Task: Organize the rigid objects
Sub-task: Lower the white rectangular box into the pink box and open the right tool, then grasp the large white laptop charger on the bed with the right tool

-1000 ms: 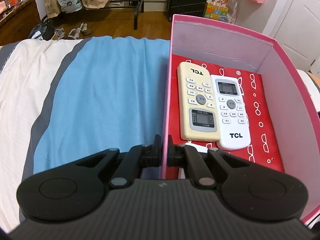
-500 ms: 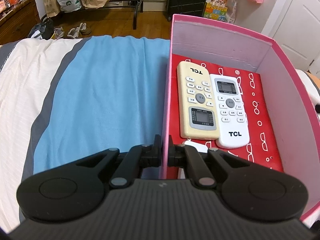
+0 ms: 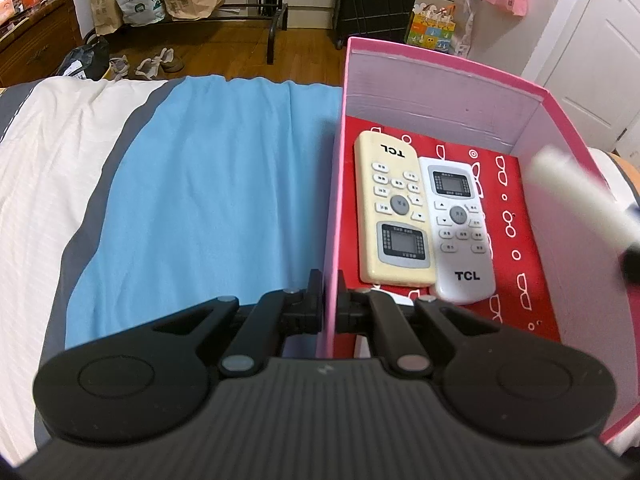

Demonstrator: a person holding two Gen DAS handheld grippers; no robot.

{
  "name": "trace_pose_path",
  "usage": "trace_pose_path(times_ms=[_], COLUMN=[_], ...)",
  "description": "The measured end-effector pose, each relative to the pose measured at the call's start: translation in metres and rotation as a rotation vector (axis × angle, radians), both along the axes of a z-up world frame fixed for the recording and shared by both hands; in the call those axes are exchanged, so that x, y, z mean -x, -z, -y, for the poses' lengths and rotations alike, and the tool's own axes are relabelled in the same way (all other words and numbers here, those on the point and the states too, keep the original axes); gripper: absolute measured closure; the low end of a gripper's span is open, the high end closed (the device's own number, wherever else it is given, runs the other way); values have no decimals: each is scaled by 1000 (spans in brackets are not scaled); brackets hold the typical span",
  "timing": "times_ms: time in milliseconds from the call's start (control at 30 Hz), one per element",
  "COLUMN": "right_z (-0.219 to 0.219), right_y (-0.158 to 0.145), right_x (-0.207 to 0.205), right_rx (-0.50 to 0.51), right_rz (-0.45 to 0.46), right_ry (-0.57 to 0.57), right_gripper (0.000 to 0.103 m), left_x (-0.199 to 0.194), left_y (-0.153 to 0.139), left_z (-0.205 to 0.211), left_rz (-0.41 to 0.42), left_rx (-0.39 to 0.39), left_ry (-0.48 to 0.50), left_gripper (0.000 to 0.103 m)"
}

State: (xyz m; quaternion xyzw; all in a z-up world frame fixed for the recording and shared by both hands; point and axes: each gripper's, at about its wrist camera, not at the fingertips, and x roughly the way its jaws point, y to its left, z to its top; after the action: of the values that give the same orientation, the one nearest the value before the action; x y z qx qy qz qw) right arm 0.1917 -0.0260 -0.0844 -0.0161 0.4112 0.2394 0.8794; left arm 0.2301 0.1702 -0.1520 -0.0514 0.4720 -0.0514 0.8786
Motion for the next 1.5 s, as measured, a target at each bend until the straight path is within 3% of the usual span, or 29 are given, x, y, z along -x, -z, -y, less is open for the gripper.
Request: trace_pose_path(times_ms=[200,300,367,467,633,733,833,967,1067,1133,1500], right_z=[-29,-35,-26,-11,19,56,111,181,223,234,239], right_y=[23,29,30,18,-14,-22,-11,21,43,51,79], right_x=[4,4,3,4,11,10,11,18,24,27,43], right_rx=[116,233,190,94,171,220,165,40,-148,-205,-253], right_rz=[-17,42,23,-3,41,-49,-209,-419,-563,-610,-771], right_ry=[-35,-13,-27,11,81,138,226,492,659,698,733], right_gripper=[45,45,45,37,33,33,33,33,33,33,31], left_x=[1,1,1,1,0,-1,-1,-1,-1,-1,-2], left_y=[0,0,1,0,1,2,3,3,2,1,4], left_z=[0,0,0,1,0,0,-1,0,2,2,2], left_rz=[1,1,1,3,3,1,1,-1,-3,-3,-12], left_rx=[-1,0,-1,1,5,4,2,1,-4,-3,-4], left_ry=[4,3,3,3,1,0,1,-2,-4,-4,-2], left_gripper=[100,100,100,99,99,99,99,99,99,99,99])
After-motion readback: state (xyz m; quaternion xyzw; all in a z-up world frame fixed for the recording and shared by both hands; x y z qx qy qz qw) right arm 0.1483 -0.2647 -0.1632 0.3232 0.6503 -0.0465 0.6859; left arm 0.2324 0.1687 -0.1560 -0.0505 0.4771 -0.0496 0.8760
